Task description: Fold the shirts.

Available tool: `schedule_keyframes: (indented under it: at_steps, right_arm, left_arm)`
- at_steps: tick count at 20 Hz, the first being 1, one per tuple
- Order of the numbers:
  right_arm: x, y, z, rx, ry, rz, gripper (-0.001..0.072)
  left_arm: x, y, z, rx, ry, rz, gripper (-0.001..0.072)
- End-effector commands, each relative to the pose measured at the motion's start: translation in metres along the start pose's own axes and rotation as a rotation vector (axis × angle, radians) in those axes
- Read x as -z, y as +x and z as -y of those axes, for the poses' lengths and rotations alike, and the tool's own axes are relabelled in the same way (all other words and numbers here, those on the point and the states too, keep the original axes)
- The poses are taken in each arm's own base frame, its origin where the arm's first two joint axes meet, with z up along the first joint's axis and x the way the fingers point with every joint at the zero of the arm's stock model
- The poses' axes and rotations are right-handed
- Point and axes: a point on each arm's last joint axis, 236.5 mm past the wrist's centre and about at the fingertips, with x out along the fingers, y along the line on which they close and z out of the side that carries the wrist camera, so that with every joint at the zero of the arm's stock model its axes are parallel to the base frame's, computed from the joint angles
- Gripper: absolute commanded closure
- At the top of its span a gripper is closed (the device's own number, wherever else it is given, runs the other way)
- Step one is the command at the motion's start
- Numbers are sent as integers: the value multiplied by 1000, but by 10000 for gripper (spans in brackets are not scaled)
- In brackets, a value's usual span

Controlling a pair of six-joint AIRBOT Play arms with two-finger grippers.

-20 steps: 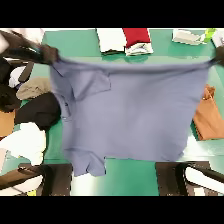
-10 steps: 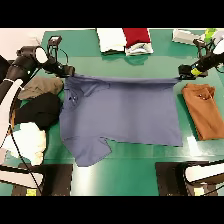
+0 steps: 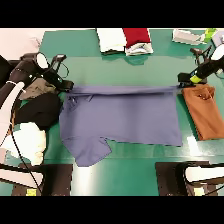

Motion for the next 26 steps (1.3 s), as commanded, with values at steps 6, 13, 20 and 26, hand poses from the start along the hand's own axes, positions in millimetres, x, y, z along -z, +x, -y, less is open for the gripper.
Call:
schedule_keyframes:
  at_steps: [6, 13, 20, 26]
  right_arm:
    - [35, 49, -17, -93, 88, -26, 440]
    - [74, -8, 15, 21, 55, -37, 437]
    - [227, 13, 43, 37, 222, -264, 176]
    - [276, 42, 16, -49, 262, -328, 184]
  left_arm:
    - [18, 17, 10, 52, -49, -47, 379]
    - [56, -47, 13, 21, -86, -3, 333]
    - [162, -40, 21, 43, -202, -23, 333]
    - [169, -33, 22, 50, -212, -13, 333]
